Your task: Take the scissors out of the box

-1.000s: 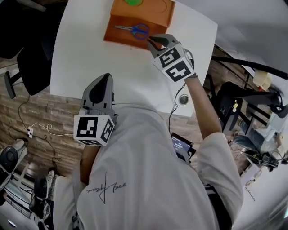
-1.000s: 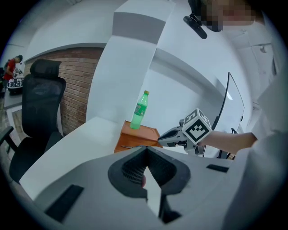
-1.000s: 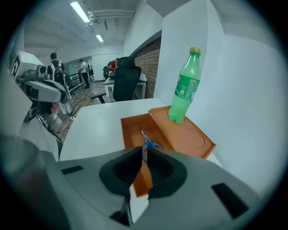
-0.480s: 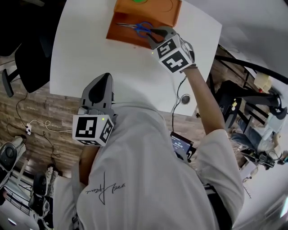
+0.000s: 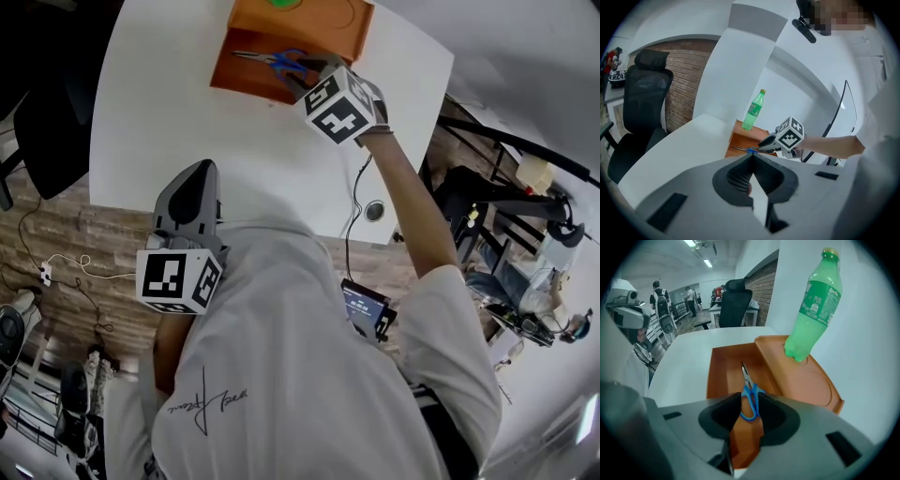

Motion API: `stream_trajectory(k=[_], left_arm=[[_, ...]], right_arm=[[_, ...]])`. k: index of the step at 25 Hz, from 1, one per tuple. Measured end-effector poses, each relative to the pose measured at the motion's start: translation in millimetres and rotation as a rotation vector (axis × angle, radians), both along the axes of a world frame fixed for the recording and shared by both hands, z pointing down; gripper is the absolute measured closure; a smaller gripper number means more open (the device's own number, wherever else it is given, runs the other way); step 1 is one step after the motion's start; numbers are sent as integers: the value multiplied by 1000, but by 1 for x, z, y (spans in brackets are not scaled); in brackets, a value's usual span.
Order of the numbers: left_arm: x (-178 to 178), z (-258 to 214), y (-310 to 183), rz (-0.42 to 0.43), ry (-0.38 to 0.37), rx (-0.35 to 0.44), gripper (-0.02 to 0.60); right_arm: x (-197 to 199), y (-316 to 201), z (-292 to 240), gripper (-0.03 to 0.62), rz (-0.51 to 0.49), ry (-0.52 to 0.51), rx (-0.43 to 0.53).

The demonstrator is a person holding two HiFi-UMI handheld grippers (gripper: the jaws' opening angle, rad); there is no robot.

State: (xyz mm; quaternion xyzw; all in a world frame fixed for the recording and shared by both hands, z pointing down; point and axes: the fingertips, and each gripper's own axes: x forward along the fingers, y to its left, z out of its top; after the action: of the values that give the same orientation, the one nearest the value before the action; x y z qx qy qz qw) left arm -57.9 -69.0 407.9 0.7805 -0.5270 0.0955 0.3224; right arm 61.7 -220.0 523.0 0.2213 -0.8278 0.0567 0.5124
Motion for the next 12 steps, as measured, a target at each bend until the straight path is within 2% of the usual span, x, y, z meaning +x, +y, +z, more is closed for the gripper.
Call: stream_trajectory(k=[12], left_arm=[[-9,9,-4,-18,19,-28,574]], right_arm=[[1,-5,29,444,-13,86,-46]])
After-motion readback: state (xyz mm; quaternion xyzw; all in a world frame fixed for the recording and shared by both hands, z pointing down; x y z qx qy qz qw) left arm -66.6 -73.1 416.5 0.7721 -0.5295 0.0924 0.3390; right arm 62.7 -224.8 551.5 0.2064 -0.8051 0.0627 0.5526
